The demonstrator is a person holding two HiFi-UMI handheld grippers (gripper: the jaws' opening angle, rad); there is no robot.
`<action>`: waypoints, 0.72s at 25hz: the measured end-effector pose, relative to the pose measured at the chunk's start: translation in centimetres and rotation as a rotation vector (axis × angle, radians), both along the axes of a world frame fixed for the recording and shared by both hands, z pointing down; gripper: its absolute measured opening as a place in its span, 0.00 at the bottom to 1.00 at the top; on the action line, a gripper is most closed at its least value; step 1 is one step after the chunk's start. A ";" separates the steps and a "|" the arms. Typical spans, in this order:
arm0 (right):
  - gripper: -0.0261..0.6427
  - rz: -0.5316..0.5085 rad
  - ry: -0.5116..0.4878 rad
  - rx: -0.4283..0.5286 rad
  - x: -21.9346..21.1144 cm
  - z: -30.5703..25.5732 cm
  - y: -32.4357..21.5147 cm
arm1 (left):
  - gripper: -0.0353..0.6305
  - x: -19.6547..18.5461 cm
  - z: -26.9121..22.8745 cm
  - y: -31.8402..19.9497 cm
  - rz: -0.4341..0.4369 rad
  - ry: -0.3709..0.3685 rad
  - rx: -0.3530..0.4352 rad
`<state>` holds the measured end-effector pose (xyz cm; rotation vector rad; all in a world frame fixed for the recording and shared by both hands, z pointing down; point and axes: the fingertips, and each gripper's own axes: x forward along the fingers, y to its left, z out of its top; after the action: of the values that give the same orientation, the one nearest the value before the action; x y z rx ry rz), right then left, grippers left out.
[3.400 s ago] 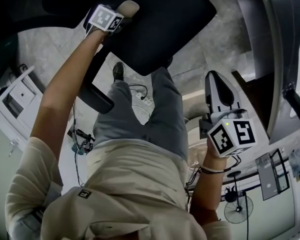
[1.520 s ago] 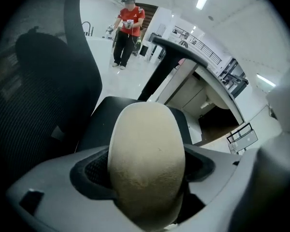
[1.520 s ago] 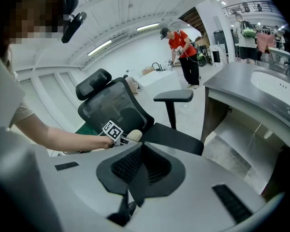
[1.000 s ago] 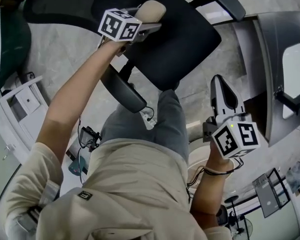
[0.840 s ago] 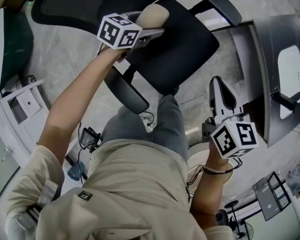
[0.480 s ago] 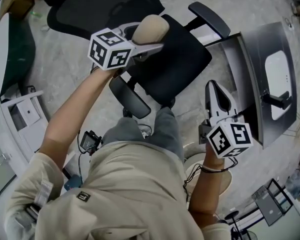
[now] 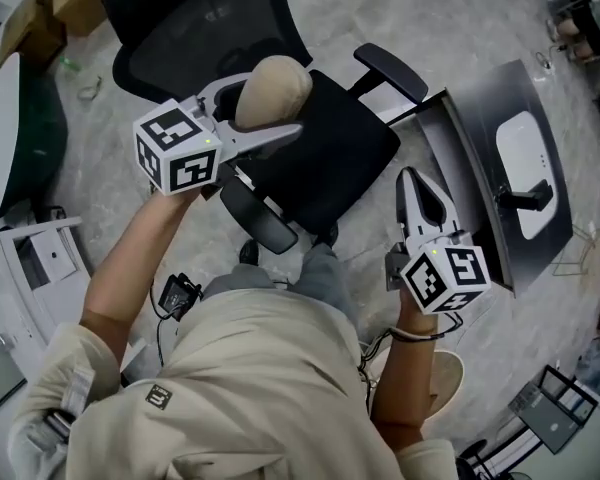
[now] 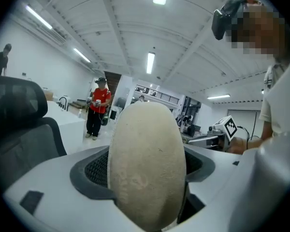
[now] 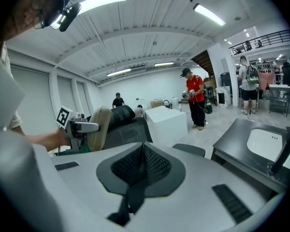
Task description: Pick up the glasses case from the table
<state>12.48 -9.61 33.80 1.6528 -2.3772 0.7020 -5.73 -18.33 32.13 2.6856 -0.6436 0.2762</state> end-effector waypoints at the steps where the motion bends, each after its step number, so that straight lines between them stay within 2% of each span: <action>1: 0.08 0.004 -0.001 0.012 -0.1 -0.4 0.4 | 0.67 -0.4 -1.0 0.7 0.000 0.011 0.017; 10: 0.08 0.021 -0.002 0.087 1.3 -4.8 2.0 | 0.67 -2.0 -10.1 4.7 -0.033 0.075 0.123; 18: 0.08 0.002 0.007 0.161 -1.1 -8.4 4.2 | 0.67 -5.8 -15.3 8.9 -0.045 0.139 0.208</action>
<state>11.34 -5.41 25.44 1.7152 -2.4858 0.5159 -11.55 -9.40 16.79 2.8508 -0.7248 0.0094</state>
